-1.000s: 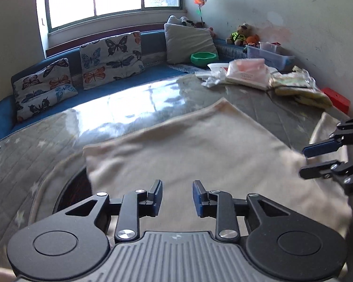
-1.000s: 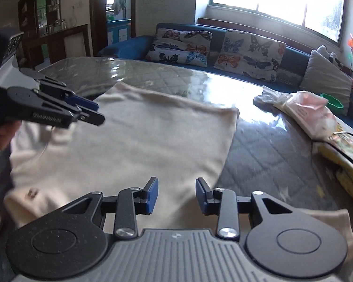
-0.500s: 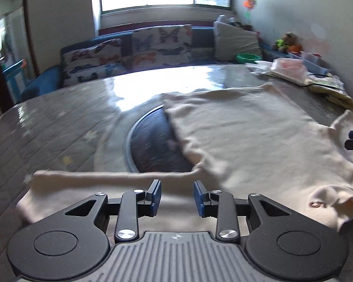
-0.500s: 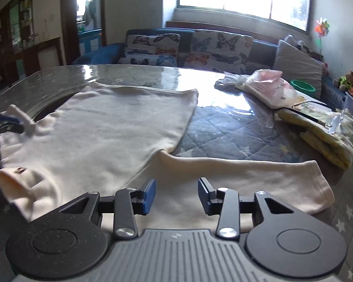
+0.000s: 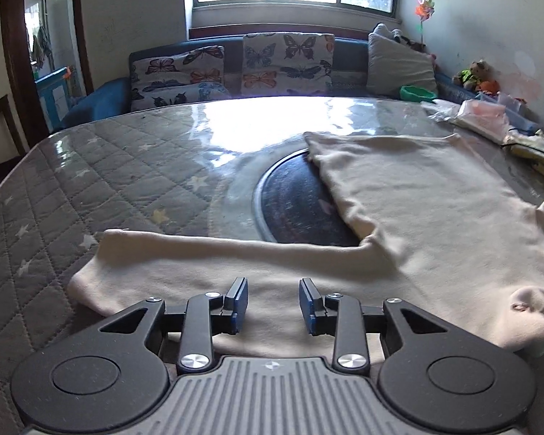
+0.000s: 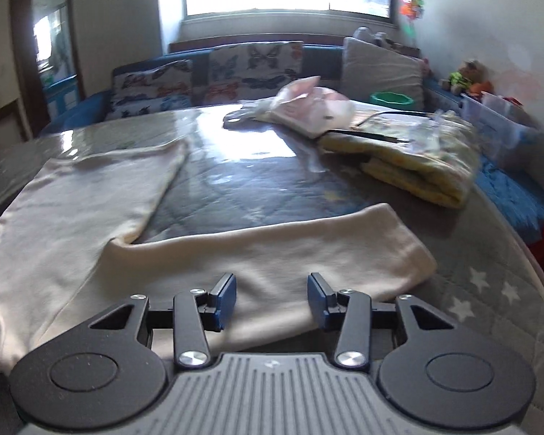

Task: Fold clothes
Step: 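Smooth the folded sleeve flat with the right gripper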

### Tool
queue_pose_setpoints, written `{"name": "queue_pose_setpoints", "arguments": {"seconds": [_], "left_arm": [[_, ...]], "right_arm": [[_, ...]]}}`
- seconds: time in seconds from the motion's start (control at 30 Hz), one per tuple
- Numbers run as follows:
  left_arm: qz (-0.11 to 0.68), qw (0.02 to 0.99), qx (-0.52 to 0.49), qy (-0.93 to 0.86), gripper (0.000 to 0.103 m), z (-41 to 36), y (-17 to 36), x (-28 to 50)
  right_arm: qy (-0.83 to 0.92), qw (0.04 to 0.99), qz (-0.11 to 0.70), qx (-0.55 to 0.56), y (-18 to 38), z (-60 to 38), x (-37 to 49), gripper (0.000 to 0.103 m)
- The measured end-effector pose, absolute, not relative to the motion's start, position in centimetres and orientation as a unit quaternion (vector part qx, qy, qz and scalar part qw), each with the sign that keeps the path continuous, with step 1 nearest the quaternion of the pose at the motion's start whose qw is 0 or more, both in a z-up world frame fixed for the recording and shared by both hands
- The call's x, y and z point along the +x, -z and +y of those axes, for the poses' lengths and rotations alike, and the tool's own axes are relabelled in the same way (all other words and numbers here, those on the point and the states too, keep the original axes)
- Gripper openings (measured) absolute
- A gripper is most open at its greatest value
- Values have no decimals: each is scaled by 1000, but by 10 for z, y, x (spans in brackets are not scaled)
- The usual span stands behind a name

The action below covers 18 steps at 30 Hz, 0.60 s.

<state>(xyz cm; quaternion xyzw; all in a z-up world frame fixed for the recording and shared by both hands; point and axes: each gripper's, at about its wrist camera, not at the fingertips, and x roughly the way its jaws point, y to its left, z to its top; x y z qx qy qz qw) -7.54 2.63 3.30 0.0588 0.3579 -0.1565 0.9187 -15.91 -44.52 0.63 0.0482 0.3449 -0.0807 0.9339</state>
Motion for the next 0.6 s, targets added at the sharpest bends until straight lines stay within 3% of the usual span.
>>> {"name": "queue_pose_setpoints", "arguments": {"seconds": [0.07,0.37,0.53,0.6], "left_arm": [[353,918,56,171,46,19,-40,-78],[347,892,71,282,48,-60,-55,-96],[347,869,92,340,48,-111,-52,-109],[350,861,100,355,48,-127,-48,-114]], "right_arm": [[95,935,338,59,-7,-454,-161,44],[126,933,331,59,1,-465,-155,47],[133,935,323,67,2,-466,-153,52],[132,935,321,68,3,-465,-154,60]]}}
